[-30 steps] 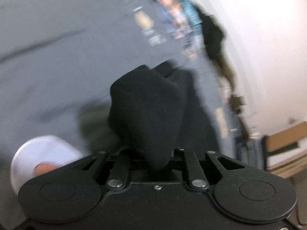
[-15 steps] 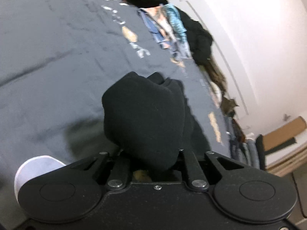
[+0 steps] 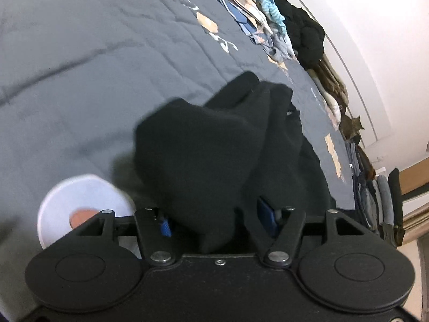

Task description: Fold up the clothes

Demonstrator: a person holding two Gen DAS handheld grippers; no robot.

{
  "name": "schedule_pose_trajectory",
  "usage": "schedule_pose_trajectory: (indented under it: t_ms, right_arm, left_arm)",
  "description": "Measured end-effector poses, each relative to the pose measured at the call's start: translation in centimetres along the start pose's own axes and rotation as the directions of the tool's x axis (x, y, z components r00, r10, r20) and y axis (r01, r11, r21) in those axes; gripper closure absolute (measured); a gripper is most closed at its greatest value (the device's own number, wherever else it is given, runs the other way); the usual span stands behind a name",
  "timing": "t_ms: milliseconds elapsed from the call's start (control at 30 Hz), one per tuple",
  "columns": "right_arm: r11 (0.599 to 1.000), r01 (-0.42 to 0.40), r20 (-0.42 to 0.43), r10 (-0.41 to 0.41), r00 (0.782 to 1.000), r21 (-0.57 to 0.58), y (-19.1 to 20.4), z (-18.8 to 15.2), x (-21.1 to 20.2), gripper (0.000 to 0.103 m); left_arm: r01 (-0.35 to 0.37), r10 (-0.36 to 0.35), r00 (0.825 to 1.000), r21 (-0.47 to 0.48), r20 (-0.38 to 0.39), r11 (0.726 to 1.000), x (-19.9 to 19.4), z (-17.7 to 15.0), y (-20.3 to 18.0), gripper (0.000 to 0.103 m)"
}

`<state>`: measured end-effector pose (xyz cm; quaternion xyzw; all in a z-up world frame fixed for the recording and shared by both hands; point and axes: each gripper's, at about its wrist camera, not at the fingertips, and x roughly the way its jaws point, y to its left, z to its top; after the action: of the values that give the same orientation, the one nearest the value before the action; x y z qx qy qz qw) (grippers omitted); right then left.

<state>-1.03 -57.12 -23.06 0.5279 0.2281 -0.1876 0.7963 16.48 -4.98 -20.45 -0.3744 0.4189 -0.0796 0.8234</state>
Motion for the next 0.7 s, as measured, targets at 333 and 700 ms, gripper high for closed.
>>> schedule_pose_trajectory:
  t_ms: [333, 700]
  right_arm:
    - [0.998, -0.009, 0.062, 0.006, 0.998, 0.055, 0.0, -0.8, 1.0, 0.086]
    - [0.999, 0.008, -0.035, -0.009, 0.999, -0.037, 2.3, 0.3, -4.7, 0.090]
  left_arm:
    - [0.037, -0.028, 0.997, -0.127, 0.069, 0.991, 1.4, -0.1, 1.5, 0.088]
    - [-0.042, 0.042, 0.998, -0.012, -0.047, 0.999, -4.1, -0.4, 0.3, 0.085]
